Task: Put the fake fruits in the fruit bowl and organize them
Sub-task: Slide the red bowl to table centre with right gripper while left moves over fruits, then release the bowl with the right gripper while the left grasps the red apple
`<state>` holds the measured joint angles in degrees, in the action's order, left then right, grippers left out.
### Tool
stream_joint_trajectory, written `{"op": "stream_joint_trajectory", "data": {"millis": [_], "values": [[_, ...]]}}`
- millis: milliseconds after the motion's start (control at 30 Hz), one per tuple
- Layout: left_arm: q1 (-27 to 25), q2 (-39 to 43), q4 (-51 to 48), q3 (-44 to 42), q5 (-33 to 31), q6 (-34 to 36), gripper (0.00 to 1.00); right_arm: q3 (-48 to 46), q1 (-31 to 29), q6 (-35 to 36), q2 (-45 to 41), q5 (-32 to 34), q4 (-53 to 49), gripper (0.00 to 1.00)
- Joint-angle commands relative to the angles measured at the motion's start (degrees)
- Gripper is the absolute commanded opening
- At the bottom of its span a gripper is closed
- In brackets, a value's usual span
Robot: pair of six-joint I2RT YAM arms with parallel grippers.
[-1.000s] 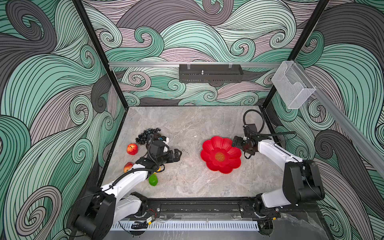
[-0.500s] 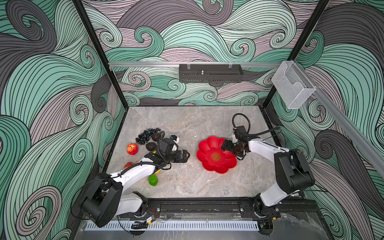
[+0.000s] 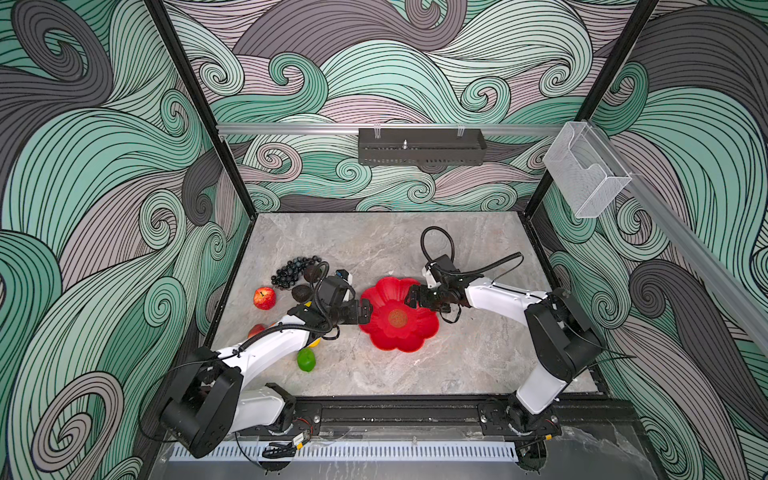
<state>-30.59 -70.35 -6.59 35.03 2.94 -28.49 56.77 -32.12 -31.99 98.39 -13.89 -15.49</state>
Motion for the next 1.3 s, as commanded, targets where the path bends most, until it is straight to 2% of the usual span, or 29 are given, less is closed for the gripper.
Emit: {"op": "stream_joint_trajectory", "data": {"millis": [0,133,267,400,567,633,700,933,1067,1100,1200,1233,1267], "values": [[-0.4,2.8,-1.5,0.3,-3.9,0.2,0.98,1.0,0.4,0.6,-1.5,3.8,-1.4,0.95],[-0.3,5.4,-3.1,0.0,-7.3,0.2,0.98,-1.2,1.9,4.2,-8.1,8.6,-4.7,0.96],[-0.4,8.5,-7.4,-0.1,-12.9,-2.3,0.98,-5.0,2.6,8.0,-18.3,14.0,-7.5,0.97],[-1.0,10.9,-27.9,7.2,-12.2,-8.4,0.98,-9.8,2.8,9.6,-28.4,17.5,-8.1,0.97],[-1.3,13.2,-40.6,8.7,-14.1,-12.4,0.98,-19.5,2.9,7.2,-37.7,20.1,0.0,0.98],[-1.2,13.0,-44.9,9.9,-17.5,-12.9,0.98,-22.8,2.9,5.6,-39.7,20.3,3.7,0.98],[-1.1,12.3,-47.4,10.7,-23.5,-13.4,0.99,-26.6,3.0,4.5,-40.9,20.2,8.1,0.98],[6.8,7.1,-56.2,19.1,-30.5,-10.8,0.99,-30.9,3.0,3.2,-42.1,20.0,12.0,0.98],[21.0,3.4,-55.0,22.7,-23.5,-4.2,0.99,-31.7,3.2,2.3,-43.2,19.3,12.4,0.99],[23.7,2.5,-54.0,23.8,-23.5,-2.8,0.99,-31.9,3.3,2.3,-43.7,19.4,12.4,0.99],[29.0,-2.6,-52.2,28.6,-24.4,-0.3,0.99,-32.1,2.4,2.8,-44.9,21.4,11.9,0.99],[30.7,-4.9,-52.3,30.3,-23.2,-0.2,0.99,-32.0,1.9,3.1,-45.3,22.2,11.5,0.99],[33.3,-7.8,-52.6,32.7,-18.6,-0.2,0.99,-32.0,1.3,3.3,-45.6,23.1,11.4,0.99]]}}
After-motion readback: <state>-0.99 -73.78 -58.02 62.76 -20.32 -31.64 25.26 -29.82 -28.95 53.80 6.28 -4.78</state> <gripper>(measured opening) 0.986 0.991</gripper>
